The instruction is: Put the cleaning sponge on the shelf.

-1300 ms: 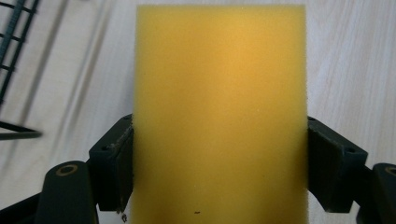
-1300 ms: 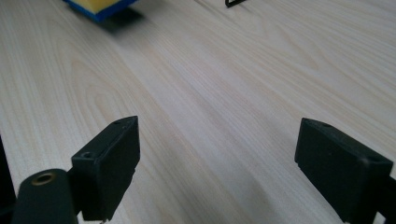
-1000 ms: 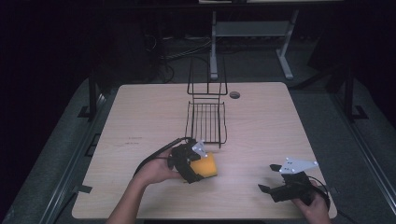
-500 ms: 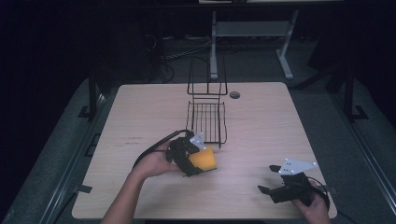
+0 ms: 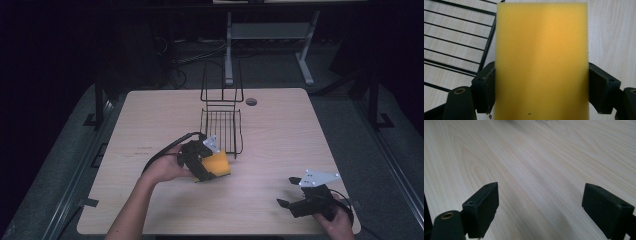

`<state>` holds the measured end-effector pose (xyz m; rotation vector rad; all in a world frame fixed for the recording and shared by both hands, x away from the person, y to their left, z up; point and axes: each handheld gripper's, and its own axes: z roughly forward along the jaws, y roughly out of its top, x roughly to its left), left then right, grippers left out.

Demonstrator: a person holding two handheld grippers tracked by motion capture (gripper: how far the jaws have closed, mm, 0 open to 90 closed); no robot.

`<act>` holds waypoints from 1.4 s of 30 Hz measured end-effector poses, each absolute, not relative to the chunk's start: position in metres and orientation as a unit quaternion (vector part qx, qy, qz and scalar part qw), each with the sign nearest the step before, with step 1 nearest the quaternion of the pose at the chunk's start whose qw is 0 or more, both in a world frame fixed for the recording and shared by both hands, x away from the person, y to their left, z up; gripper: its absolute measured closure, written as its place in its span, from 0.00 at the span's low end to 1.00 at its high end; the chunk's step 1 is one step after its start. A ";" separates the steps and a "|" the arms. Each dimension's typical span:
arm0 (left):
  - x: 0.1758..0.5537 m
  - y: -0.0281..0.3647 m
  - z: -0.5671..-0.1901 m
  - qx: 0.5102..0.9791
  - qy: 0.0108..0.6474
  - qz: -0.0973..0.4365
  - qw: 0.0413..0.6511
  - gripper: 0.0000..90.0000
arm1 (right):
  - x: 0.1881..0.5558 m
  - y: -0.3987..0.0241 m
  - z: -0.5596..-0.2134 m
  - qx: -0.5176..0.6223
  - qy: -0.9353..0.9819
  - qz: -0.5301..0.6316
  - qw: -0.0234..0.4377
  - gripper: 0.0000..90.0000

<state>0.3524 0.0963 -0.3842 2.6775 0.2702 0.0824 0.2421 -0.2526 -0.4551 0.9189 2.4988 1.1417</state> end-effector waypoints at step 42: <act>0.402 0.089 -0.369 0.965 0.101 0.024 0.240 0.24 | 0.243 -0.250 -0.456 0.321 0.857 0.385 0.123 0.15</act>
